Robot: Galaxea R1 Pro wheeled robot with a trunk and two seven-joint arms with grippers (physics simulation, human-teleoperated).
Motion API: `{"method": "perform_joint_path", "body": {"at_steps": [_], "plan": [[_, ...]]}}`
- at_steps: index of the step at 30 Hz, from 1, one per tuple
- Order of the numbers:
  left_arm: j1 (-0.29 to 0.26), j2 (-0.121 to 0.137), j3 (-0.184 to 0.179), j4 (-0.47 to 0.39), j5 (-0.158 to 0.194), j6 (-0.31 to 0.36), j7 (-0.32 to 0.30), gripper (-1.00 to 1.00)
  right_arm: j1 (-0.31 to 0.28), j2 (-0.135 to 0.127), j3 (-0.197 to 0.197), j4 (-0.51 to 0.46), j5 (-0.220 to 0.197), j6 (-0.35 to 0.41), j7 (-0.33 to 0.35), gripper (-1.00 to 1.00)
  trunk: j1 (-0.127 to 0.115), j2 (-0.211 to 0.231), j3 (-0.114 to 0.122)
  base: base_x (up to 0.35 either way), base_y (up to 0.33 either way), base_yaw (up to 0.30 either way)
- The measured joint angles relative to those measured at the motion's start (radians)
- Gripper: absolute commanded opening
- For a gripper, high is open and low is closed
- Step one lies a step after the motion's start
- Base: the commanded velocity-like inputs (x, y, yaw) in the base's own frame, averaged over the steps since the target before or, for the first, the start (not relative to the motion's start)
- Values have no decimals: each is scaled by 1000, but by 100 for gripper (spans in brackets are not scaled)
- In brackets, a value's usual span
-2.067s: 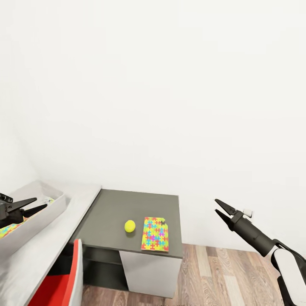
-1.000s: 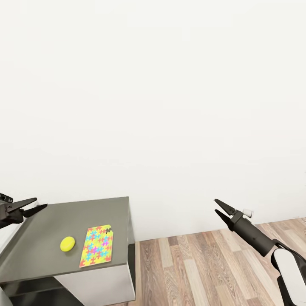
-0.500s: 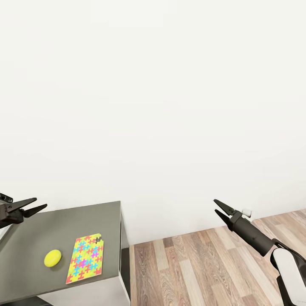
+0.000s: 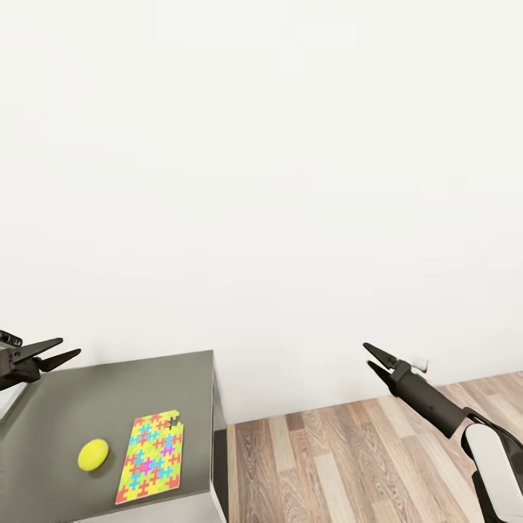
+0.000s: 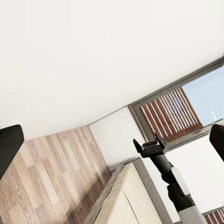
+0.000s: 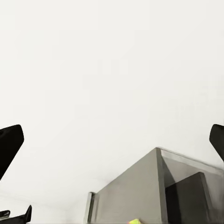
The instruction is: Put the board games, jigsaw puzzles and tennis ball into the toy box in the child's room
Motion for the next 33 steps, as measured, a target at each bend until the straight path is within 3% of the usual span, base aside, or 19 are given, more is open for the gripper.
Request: {"method": "perform_joint_path", "body": {"at_steps": [9, 33], "plan": [[0, -1, 1, 0, 0, 0, 0, 100, -1, 2, 1, -1, 5, 4, -59, 100, 0, 0, -11, 10, 3, 156], [0, -2, 2, -1, 1, 0, 2, 100, -1, -3, 1, -1, 6, 5, -67, 100, 0, 0, -33, 38, 0, 57]]}}
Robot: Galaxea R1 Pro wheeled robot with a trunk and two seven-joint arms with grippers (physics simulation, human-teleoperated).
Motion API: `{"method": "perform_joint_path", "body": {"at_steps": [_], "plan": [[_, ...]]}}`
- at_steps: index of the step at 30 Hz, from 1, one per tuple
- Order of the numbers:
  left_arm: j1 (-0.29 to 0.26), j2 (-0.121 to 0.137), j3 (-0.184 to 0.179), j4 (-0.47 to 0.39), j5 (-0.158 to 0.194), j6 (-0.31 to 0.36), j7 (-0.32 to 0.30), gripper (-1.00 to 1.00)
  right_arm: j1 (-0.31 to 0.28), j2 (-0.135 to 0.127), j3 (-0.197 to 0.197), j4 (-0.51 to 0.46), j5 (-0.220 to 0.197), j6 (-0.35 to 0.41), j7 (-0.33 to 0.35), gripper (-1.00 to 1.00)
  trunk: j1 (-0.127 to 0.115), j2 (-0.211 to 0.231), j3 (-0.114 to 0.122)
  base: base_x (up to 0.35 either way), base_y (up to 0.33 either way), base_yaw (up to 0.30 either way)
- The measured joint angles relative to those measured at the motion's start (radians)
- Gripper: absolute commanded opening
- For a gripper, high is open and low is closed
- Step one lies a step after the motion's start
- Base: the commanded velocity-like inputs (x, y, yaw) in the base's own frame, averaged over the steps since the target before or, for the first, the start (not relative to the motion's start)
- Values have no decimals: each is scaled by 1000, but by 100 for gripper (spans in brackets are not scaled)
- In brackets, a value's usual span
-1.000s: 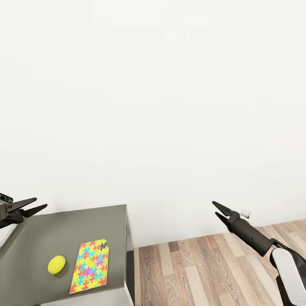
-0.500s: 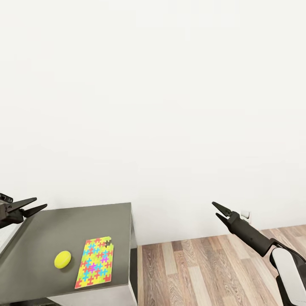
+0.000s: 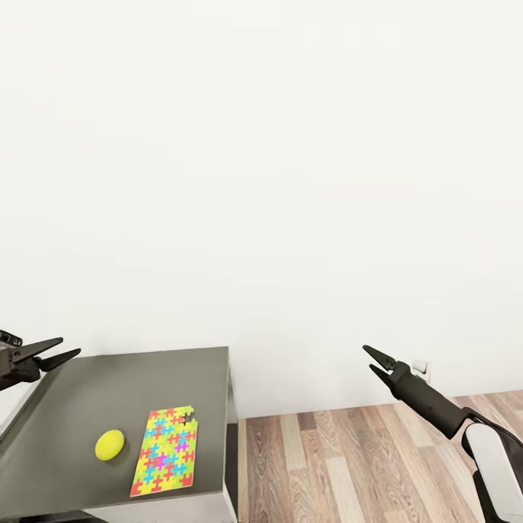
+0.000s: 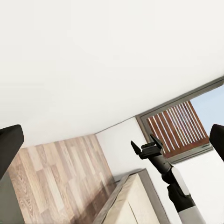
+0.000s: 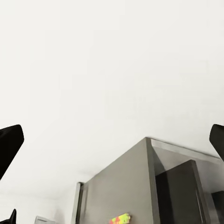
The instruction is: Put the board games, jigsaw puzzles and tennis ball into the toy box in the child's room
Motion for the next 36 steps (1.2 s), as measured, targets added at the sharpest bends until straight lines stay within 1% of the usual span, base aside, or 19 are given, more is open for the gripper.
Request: {"method": "perform_joint_path", "body": {"at_steps": [7, 9, 10, 12, 13, 16, 17, 20, 21, 24, 25, 28, 30, 31, 33, 36], "plan": [[0, 0, 0, 0, 0, 0, 3, 100, 0, 0, 2, 0, 2, 0, -5, 100, 0, 0, -3, 29, -13, 17], [0, 0, 0, 0, 0, 0, 4, 100, 0, -1, 17, 1, 18, 4, -25, 100, 0, 0, -3, 14, -8, 4], [0, 0, 0, 0, 0, 0, 5, 100, 1, -1, 33, 4, 40, 14, -52, 100, 0, 0, -3, 9, -5, 2], [0, 0, 0, 0, 0, 0, 5, 100, 0, -1, 52, 8, 67, 34, -89, 100, 0, 0, -3, 6, -3, 2], [0, 0, 0, -1, 0, 0, 6, 100, -4, 1, 69, 10, 92, 62, -130, 100, 0, 0, -3, 4, -2, 1], [0, 0, 0, -7, 0, 1, 7, 100, -9, 7, 86, 13, 121, 106, -195, 100, 0, 0, -3, 2, -1, 1], [0, 0, 0, -13, 0, 1, 11, 100, -11, 10, 93, 14, 133, 128, -235, 100, 0, 0, -3, 1, -1, 0], [0, 0, 0, -22, 0, 2, 22, 100, -14, 12, 98, 17, 142, 149, -292, 100, 0, 0, -3, 0, 0, 0], [0, -1, 0, -25, 0, 3, 31, 100, -19, 12, 100, 19, 145, 157, -325, 100, 0, 0, -3, 0, 0, 0], [0, -1, 0, -29, 0, 5, 46, 100, -34, 12, 103, 32, 152, 166, -367, 100, 0, 0, -3, 0, 0, 0], [0, -1, 0, -30, 0, 6, 50, 100, -40, 12, 104, 41, 154, 168, -379, 100, 0, 0, -3, 0, 0, 0], [0, -1, 0, -31, -1, 7, 61, 100, -77, 12, 106, 112, 165, 173, -434, 100, 0, 0, -3, 0, 0, 0], [0, -2, 0, -32, -1, 7, 63, 100, -95, 12, 107, 147, 168, 173, -458, 100, 0, 0, -3, 0, 0, 0], [0, -2, 0, -32, -1, 7, 64, 100, -111, 12, 107, 181, 172, 175, -482, 100, 0, 0, -3, 0, 0, 0], [0, -2, 0, -32, -1, 8, 65, 100, -126, 12, 107, 220, 174, 176, -508, 100, 0, 0, -3, 0, 0, 0], [0, -2, 0, -32, -1, 8, 66, 100, -162, 10, 108, 308, 176, 175, -559, 100, 0, 0, -3, 0, 0, 0]]}}
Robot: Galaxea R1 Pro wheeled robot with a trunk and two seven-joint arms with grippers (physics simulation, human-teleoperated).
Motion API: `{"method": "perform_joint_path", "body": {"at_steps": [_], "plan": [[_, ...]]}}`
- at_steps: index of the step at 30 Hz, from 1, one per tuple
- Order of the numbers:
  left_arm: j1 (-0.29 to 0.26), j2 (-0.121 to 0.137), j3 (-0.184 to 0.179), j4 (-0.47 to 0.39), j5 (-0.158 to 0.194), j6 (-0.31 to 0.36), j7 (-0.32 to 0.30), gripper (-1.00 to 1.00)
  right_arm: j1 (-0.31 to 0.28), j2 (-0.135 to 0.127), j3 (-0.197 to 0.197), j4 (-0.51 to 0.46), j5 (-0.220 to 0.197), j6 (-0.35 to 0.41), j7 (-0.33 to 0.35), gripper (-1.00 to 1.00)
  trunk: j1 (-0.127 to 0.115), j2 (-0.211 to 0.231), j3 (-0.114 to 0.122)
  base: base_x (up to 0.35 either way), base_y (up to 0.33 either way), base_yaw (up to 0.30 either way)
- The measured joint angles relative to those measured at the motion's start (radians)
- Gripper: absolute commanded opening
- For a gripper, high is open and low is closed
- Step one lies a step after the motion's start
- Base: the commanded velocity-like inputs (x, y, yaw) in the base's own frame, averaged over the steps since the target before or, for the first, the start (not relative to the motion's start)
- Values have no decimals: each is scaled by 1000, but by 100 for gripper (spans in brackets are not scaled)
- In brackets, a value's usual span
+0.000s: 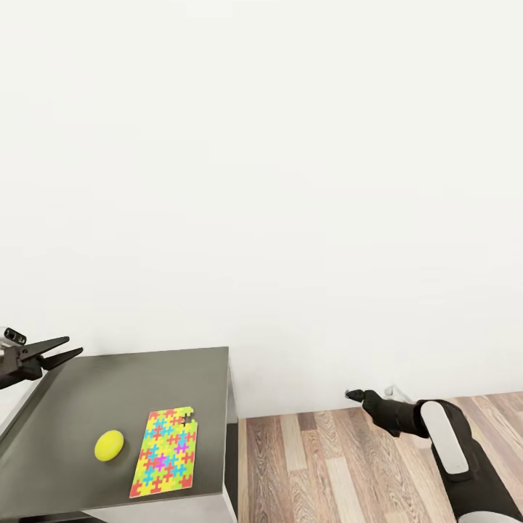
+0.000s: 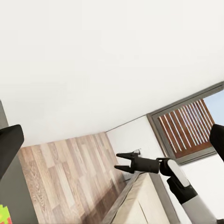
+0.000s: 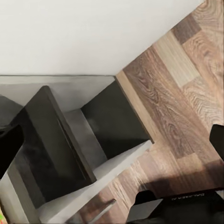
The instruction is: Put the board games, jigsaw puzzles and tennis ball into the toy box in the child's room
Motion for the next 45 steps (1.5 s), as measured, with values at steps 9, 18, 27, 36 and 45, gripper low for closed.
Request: {"method": "perform_joint_path", "body": {"at_steps": [9, 18, 27, 36, 45], "plan": [[0, 0, 0, 0, 0, 0, 0, 100, -23, 3, 0, 60, 0, -6, -28, 100, 0, 0, 0, 0, 0, 0], [0, 0, 0, 0, 0, 0, 1, 100, -23, 4, 19, 61, 0, -6, -28, 100, 0, 0, 0, 0, 0, 0], [0, -1, -4, -1, 0, 0, 7, 100, -25, 2, 128, 67, 2, -33, -29, 100, 0, 0, 0, 0, 0, 0], [-1, -49, -6, -78, -1, 19, 105, 100, -26, 5, 212, 67, 0, -45, -27, 100, 0, 0, 0, 0, 0, 0], [-27, -301, -83, -199, -60, 77, 640, 100, -29, 9, 280, 62, 1, -44, -26, 100, 0, 0, 0, 0, 0, 0]]}}
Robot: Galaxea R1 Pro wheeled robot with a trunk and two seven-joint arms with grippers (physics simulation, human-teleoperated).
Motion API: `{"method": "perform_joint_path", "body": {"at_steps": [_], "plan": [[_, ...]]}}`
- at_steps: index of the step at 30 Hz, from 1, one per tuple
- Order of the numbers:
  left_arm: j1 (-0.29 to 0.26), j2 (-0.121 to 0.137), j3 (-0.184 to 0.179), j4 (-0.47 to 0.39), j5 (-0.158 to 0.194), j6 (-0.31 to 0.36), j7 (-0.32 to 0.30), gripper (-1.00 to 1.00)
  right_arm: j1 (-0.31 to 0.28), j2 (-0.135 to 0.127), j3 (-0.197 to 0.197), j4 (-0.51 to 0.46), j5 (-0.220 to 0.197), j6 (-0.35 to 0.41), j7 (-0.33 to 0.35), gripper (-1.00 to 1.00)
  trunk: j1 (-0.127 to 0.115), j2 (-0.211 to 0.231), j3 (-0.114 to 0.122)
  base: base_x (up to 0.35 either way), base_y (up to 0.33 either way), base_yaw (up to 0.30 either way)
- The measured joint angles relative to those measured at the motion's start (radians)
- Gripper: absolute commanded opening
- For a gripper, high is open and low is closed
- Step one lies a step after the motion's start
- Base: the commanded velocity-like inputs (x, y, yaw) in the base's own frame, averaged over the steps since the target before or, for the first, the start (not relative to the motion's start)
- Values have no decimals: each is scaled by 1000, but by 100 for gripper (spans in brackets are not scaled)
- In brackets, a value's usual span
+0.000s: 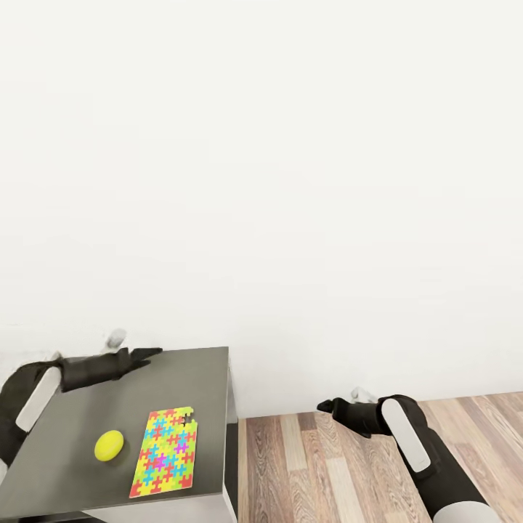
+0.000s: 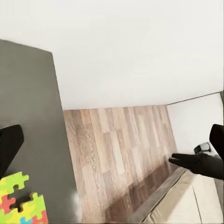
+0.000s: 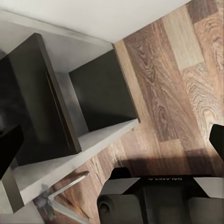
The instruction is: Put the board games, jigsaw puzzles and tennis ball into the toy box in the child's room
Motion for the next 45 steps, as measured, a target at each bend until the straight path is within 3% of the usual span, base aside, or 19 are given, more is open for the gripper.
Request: {"method": "perform_joint_path", "body": {"at_steps": [1, 2, 3, 4, 5, 6, 9, 12, 15, 20, 28, 34, 45], "plan": [[-2, -22, -3, -2, -4, 1, 50, 100, 0, 0, 1, 0, 0, 0, 0, 100, 0, 0, 0, 0, 0, 0], [-5, -63, -7, -4, -13, 1, 152, 100, 0, 1, 2, -1, 0, 0, 0, 100, 0, 0, 0, 0, 0, 0], [-7, -84, -9, -5, -18, 1, 206, 100, 0, 1, 2, -1, -1, 0, 0, 100, 0, 0, 0, 0, 0, 0], [-8, -118, -11, -6, -26, 1, 306, 100, 0, 1, 4, -2, 0, 0, 0, 100, 0, 0, 0, 0, 0, 0], [-9, -135, -12, -6, -31, 0, 357, 100, 0, 1, 4, -2, 0, 0, 0, 100, 0, 0, 0, 0, 0, 0], [-10, -160, -13, -6, -36, -1, 446, 100, 0, 2, 6, -2, 0, 0, 0, 100, 0, 0, 0, 0, 0, 0], [-11, -207, -16, -1, -39, -5, 594, 100, 0, 2, 14, -8, 0, -1, 0, 100, 0, 0, 0, 0, 0, 0], [-11, -239, -16, 5, -42, -11, 689, 100, 0, 2, 23, -21, 0, -1, -1, 100, 0, 0, 0, 0, 0, 0], [-11, -253, -18, 8, -43, -16, 733, 100, 0, 2, 27, -35, 0, -1, -1, 100, 0, 0, 0, 0, 0, 0], [-10, -254, -20, 11, -44, -17, 756, 100, 0, 2, 30, -50, 1, -1, 0, 100, 0, 0, 0, 0, 0, 0], [-12, -241, -32, 50, -45, -15, 760, 100, 0, 2, 31, -54, 1, -1, 0, 100, 0, 0, -4, 0, 0, 0], [-13, -237, -63, 65, -66, -11, 757, 100, 0, 2, 31, -55, 1, -1, 0, 100, 0, 0, -13, 0, 0, 0], [-13, -230, -72, 60, -74, 8, 754, 100, 0, 2, 31, -55, 1, -1, -1, 100, 0, 0, -31, 0, 0, 0]]}}
